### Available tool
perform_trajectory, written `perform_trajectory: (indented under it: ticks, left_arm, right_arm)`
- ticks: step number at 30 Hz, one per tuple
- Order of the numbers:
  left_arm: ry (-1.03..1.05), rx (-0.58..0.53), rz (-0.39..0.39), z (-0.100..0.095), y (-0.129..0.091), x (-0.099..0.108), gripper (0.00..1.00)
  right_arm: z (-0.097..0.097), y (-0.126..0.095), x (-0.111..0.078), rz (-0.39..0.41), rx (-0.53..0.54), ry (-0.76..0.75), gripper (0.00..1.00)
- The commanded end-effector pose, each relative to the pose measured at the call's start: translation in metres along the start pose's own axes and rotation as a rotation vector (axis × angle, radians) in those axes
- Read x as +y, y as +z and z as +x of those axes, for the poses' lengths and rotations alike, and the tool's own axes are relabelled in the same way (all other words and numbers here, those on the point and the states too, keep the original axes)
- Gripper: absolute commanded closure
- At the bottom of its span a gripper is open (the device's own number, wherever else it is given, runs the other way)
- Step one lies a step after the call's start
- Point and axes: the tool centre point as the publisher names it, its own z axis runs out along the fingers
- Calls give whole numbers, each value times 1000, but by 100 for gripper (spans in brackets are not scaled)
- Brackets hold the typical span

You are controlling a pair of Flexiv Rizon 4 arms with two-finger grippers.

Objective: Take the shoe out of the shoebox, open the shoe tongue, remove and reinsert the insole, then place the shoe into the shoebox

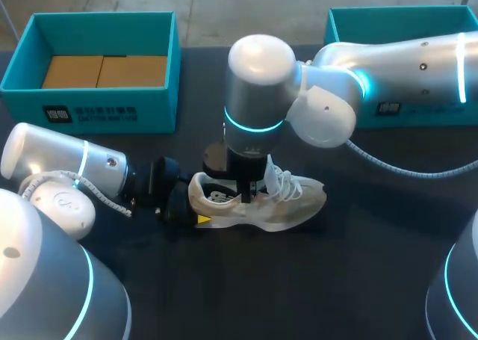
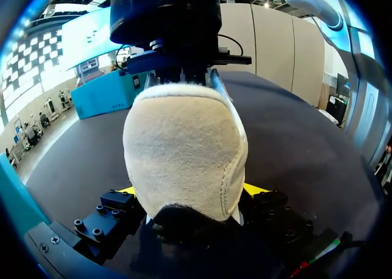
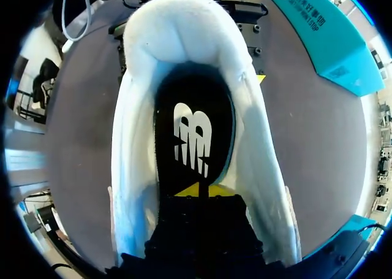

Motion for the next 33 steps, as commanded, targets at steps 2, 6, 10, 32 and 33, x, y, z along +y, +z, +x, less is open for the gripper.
perform_trajectory:
  ticks: [2,6,10,32,33]
  left_arm:
    - [1,-1,-4,1,-1,2,100]
    - [1,-1,-4,1,-1,2,100]
    - [1,-1,-4,1,-1,2,100]
    - [1,-1,-4,1,-1,2,100]
    - [1,-1,-4,1,-1,2,100]
  right_arm:
    - [9,9,-8,8,23,20,100]
    - [14,-9,-19,-6,5,47,100]
    - [16,-26,-29,-19,-13,56,100]
    - [-2,-85,-24,-256,-149,14,100]
    - [-3,-87,-21,-271,-157,7,100]
